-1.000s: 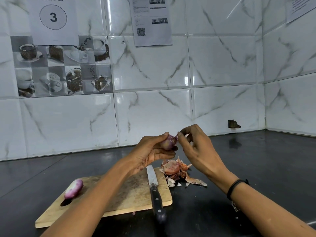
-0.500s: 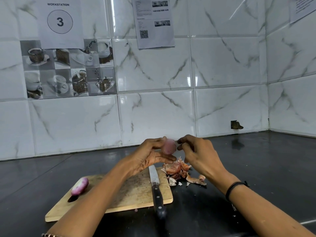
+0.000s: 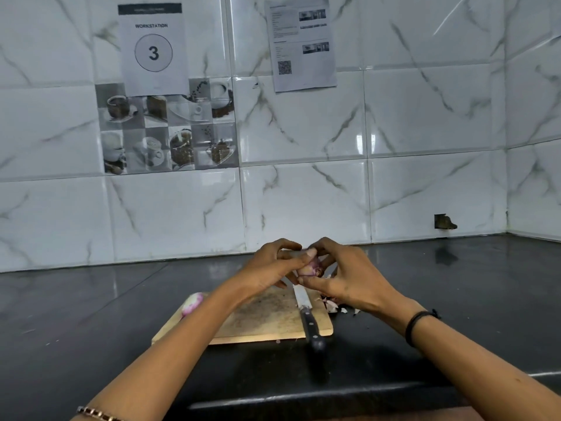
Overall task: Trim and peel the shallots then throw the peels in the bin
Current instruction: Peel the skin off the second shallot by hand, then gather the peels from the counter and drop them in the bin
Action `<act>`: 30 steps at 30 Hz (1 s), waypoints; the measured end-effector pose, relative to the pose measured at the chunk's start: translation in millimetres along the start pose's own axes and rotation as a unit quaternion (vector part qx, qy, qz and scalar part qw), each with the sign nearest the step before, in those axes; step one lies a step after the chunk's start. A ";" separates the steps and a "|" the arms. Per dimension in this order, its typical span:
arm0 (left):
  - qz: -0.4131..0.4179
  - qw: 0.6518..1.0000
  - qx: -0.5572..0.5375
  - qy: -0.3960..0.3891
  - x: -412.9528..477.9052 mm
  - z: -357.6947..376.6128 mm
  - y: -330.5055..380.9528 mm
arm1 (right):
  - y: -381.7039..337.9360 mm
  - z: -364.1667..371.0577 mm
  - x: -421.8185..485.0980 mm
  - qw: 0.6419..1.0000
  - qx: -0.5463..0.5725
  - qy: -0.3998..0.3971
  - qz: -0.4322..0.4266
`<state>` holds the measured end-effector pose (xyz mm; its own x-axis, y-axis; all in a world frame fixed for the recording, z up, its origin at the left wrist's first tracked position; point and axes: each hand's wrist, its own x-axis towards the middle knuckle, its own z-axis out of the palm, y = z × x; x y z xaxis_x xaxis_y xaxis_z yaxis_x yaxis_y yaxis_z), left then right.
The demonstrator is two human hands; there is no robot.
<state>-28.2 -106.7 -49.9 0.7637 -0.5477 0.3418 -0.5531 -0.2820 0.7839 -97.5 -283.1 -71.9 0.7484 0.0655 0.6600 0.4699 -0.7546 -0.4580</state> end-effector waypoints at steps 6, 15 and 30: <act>0.020 0.983 0.156 0.098 -37.7 -52.5 -11.5 | -32.1 18.4 8.8 0.998 -0.017 -0.063 0.013; -0.031 0.973 0.189 0.127 -102.3 -122.3 -46.4 | -75.2 57.8 34.9 0.992 -0.009 -0.123 0.033; -0.061 0.981 0.168 0.070 -104.3 -122.4 -98.8 | -90.2 114.6 55.8 0.981 0.045 -0.168 0.087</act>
<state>-12.5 74.7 -99.5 0.8564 -0.3871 0.3417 -0.5152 -0.5963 0.6156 -44.5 -136.6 -62.0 0.9260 0.1625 0.3407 0.3488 -0.7133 -0.6078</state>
